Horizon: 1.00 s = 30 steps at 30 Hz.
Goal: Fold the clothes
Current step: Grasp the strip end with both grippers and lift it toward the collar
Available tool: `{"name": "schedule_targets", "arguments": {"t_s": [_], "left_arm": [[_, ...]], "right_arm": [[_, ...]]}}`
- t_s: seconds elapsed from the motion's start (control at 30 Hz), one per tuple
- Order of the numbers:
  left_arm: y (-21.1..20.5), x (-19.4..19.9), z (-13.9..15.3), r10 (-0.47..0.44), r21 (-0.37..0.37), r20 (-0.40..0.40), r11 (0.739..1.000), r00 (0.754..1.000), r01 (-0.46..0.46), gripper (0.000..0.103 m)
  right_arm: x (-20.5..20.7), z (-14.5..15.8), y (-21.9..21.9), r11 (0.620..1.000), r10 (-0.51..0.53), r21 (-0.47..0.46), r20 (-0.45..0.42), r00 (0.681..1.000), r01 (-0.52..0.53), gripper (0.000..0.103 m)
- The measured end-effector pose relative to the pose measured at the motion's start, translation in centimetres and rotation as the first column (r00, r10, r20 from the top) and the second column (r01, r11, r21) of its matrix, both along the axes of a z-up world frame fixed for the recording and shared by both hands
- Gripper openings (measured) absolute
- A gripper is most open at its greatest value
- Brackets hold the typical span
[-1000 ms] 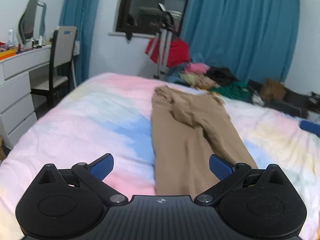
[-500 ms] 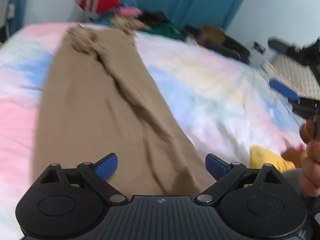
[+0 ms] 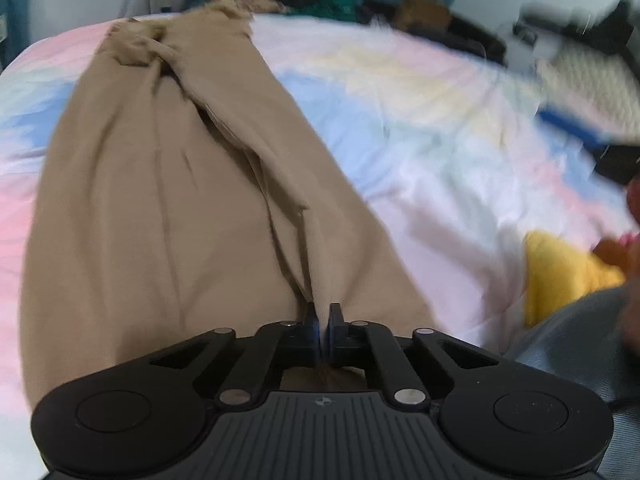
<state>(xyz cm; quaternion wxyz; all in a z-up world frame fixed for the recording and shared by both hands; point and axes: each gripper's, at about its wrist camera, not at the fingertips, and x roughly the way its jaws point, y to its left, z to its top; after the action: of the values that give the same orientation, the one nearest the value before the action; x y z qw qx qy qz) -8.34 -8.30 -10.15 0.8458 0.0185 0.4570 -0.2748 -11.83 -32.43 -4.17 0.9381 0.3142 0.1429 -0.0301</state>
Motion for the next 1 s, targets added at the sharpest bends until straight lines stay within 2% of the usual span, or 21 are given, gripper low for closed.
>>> {"name": "schedule_targets", "arguments": {"t_s": [0.1, 0.2, 0.33, 0.5, 0.57, 0.6, 0.63, 0.7, 0.8, 0.87, 0.97, 1.0], "left_arm": [[2.2, -0.6, 1.8, 0.031, -0.082, -0.006, 0.996, 0.999, -0.032, 0.004], [4.4, -0.4, 2.4, 0.075, -0.157, -0.074, 0.984, 0.994, -0.086, 0.003], [5.7, 0.2, 1.1, 0.129, -0.080, -0.136, 0.987, 0.982, -0.141, 0.003], [6.8, 1.1, -0.4, 0.176, 0.002, -0.204, 0.984, 0.963, -0.179, 0.006], [6.9, 1.2, -0.2, 0.135, -0.014, -0.210, 0.990, 0.968, -0.141, 0.023], [7.0, 1.2, 0.1, 0.123, -0.032, -0.209, 0.991, 0.970, -0.132, 0.042], [7.1, 1.2, 0.4, 0.111, -0.051, -0.207, 0.991, 0.972, -0.124, 0.054], [7.6, 1.2, 1.0, 0.130, -0.061, -0.187, 0.988, 0.974, -0.143, 0.062], [9.5, 2.6, 1.3, 0.214, -0.072, -0.210, 0.970, 0.954, -0.234, 0.070], [11.6, 3.8, 1.1, 0.300, -0.077, -0.237, 0.943, 0.924, -0.325, 0.074], [14.4, 5.1, 0.7, 0.420, -0.052, -0.246, 0.894, 0.873, -0.445, 0.074], [15.2, 5.5, 0.5, 0.447, -0.045, -0.247, 0.881, 0.859, -0.471, 0.074]], "right_arm": [[0.3, -0.3, 0.5, 1.000, 0.019, -0.002, -0.026, 0.999, -0.019, 0.089], [0.7, -0.7, 0.9, 0.999, 0.048, -0.007, -0.059, 0.997, -0.048, 0.089], [2.1, -1.7, 2.0, 0.991, 0.133, 0.014, -0.136, 0.982, -0.132, 0.089], [4.2, -3.9, 3.1, 0.964, 0.258, 0.127, -0.250, 0.933, -0.232, 0.089], [4.9, -4.8, 3.5, 0.953, 0.294, 0.164, -0.298, 0.908, -0.255, 0.089], [5.1, -5.2, 3.6, 0.947, 0.310, 0.184, -0.317, 0.896, -0.262, 0.089], [5.4, -5.7, 3.6, 0.939, 0.329, 0.212, -0.332, 0.884, -0.270, 0.089], [5.6, -6.6, 3.5, 0.923, 0.361, 0.268, -0.356, 0.862, -0.275, 0.089], [5.8, -7.7, 3.1, 0.895, 0.398, 0.356, -0.371, 0.839, -0.267, 0.089], [6.0, -8.5, 2.7, 0.873, 0.417, 0.418, -0.373, 0.829, -0.251, 0.089], [6.2, -9.4, 2.4, 0.846, 0.439, 0.480, -0.378, 0.815, -0.233, 0.090], [6.3, -9.5, 2.5, 0.835, 0.454, 0.496, -0.374, 0.808, -0.240, 0.085]]}}
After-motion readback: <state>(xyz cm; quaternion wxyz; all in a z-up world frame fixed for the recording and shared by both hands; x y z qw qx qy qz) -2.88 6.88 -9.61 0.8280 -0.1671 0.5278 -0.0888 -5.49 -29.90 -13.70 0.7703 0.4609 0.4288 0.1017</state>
